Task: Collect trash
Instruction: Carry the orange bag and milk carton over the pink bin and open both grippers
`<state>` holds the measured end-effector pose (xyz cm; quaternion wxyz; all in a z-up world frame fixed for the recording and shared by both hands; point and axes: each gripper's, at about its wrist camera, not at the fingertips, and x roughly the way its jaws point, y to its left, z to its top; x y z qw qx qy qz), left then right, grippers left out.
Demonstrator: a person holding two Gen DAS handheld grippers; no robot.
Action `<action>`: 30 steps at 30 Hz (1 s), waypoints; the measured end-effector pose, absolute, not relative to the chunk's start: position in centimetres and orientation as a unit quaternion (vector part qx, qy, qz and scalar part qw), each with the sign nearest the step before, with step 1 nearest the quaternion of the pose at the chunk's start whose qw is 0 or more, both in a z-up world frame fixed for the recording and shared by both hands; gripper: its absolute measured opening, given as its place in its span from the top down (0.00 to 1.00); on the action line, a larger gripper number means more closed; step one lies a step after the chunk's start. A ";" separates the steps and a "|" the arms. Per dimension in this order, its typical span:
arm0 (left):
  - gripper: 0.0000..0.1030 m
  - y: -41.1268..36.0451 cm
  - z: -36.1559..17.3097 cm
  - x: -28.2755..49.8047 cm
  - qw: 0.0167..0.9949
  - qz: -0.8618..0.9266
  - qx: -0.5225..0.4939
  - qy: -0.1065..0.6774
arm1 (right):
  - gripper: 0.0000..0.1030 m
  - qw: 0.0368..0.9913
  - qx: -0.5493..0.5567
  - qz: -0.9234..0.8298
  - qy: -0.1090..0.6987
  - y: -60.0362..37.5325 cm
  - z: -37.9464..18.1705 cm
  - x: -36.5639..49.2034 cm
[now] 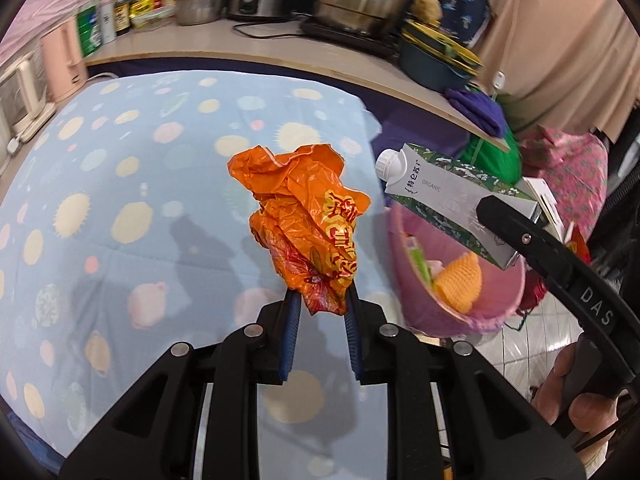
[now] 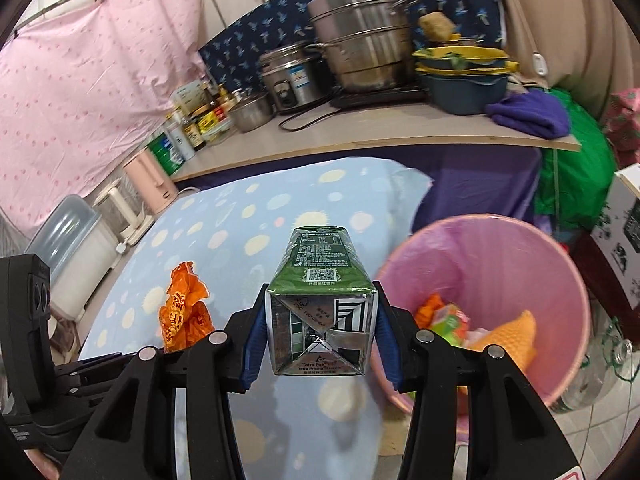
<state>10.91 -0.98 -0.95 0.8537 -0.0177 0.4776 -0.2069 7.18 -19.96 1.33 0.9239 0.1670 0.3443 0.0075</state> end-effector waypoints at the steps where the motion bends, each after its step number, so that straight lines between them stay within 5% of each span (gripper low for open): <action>1: 0.80 -1.7 -0.9 10.5 0.853 -0.213 -0.013 0.477 | 0.55 0.924 0.169 0.000 0.342 -20.6 1.4 6.6; 30: 0.80 -17.2 -2.5 10.3 0.824 -0.309 0.071 0.470 | 0.55 0.899 0.229 -0.135 0.348 -32.7 -2.7 1.6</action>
